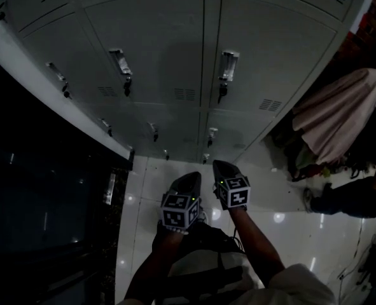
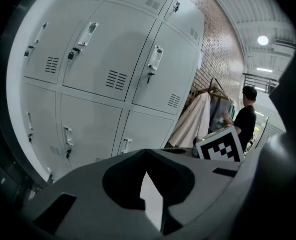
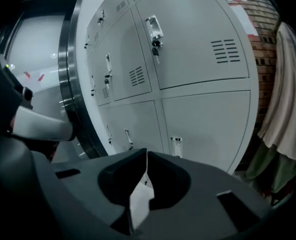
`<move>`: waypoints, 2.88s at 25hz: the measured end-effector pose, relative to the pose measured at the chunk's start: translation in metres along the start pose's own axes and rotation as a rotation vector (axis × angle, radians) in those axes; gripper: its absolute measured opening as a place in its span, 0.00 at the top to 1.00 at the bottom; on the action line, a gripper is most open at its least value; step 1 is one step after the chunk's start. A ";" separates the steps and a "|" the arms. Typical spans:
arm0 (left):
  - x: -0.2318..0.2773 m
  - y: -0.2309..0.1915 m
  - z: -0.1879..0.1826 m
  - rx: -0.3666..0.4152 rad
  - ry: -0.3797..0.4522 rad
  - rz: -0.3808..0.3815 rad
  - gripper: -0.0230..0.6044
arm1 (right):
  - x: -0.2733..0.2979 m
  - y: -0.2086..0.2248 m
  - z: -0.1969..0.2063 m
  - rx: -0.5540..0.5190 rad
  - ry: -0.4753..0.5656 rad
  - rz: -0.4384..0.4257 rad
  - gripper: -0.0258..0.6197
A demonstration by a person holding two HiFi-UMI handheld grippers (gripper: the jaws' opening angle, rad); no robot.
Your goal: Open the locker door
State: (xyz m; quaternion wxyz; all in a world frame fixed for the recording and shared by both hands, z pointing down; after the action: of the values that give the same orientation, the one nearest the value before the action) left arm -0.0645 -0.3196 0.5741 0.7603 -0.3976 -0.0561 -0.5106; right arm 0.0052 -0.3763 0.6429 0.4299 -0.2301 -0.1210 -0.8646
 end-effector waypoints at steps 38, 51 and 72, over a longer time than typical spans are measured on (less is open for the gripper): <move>0.049 -0.096 0.010 -0.064 -0.170 -0.047 0.97 | 0.182 0.058 0.057 0.093 -0.147 0.184 0.67; 0.039 -0.064 0.035 -0.066 -0.159 -0.029 0.97 | 0.121 0.035 0.084 0.007 -0.100 0.216 0.74; 0.042 -0.006 0.080 -0.013 -0.205 0.029 0.97 | -0.004 0.030 0.154 0.010 -0.187 0.227 0.79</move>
State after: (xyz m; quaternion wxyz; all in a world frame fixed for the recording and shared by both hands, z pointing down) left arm -0.0244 -0.2979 0.6525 0.7552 -0.4537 -0.1246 -0.4564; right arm 0.0767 -0.3290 0.7744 0.5127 -0.3198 -0.1379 -0.7848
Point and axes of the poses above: the fingertips, and each gripper's own axes: x forward along the fingers, y to its right, z out of its underside, the point moved 1 cm from there along -x, backward along the fingers, and after that the axes turned 15 degrees about -x, right-handed, at the moved point
